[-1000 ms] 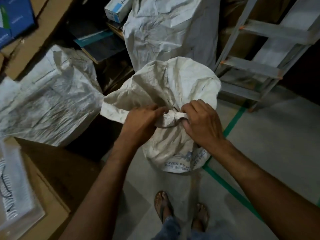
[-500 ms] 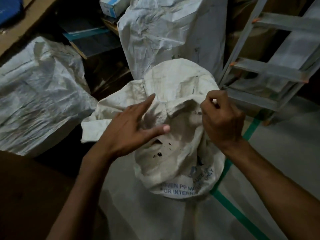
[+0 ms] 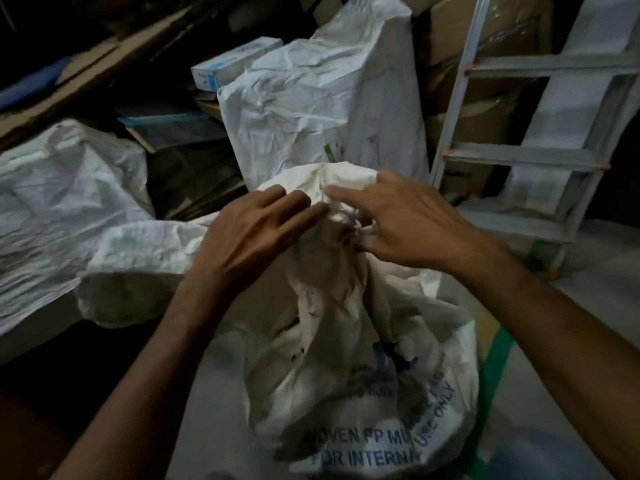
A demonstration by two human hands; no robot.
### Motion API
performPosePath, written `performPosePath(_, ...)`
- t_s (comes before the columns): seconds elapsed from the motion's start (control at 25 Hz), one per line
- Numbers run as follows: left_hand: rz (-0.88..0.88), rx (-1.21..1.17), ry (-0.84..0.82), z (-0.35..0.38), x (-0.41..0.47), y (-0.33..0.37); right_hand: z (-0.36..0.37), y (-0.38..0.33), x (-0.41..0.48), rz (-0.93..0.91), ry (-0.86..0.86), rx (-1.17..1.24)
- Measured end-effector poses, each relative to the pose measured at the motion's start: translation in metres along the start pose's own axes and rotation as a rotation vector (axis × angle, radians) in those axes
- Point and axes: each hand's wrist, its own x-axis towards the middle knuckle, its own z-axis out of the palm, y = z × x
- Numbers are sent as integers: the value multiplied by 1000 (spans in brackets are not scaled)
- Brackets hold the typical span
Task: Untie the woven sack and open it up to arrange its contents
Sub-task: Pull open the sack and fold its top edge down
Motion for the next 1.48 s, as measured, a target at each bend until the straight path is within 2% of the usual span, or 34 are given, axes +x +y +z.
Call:
performPosePath(0.04,-37,27,54,-3,1,2,0,-2,2,-38,22,-42)
performPosePath(0.12,-210,15,82,-8,0,11,-7,-4,-2,-66,175,-78)
performPosePath(0.16,-295,-48,21,-10,0,18,-12,-3,-5,-49,252,-70)
performPosePath(0.24,-408,-268,-221,-18,2,28,-15,-2,-20,-21,327,-46)
performPosePath(0.32,-451,-403,-354,-26,8,36,-7,-6,-37,-56,446,-98)
performPosePath(0.44,-338,-121,-319,-30,28,42,5,-24,-51,-67,612,-127)
performPosePath(0.52,-303,-3,-255,-33,30,44,1,-35,-58,-30,478,23)
performPosePath(0.64,-251,-15,-127,-32,10,39,-23,-32,-64,81,-18,357)
performPosePath(0.68,-204,-9,-43,-31,2,38,-27,-26,-63,110,-104,366)
performPosePath(0.76,-154,6,87,-33,-9,41,-31,-23,-59,92,-162,201)
performPosePath(0.84,-203,-25,99,-37,-11,48,-28,-27,-55,-1,-19,12)
performPosePath(0.88,-248,-77,51,-38,-10,50,-28,-27,-53,-27,88,-48)
performPosePath(1.04,-479,-510,-396,-49,1,51,-17,-18,-60,-19,418,-103)
performPosePath(1.08,-532,-575,-456,-48,3,54,-7,-17,-65,-22,485,-127)
performPosePath(1.16,-554,-514,-442,-42,6,63,14,-16,-74,13,556,-166)
performPosePath(1.24,-491,-341,-352,-29,3,75,28,-20,-85,20,551,-192)
performPosePath(1.28,-434,-232,-303,-21,-1,82,30,-21,-91,-7,498,-182)
performPosePath(1.4,-322,-4,-151,-7,-17,91,14,-24,-103,-74,180,-109)
performPosePath(1.48,-287,38,-34,-1,-34,92,8,-25,-103,-81,166,-50)
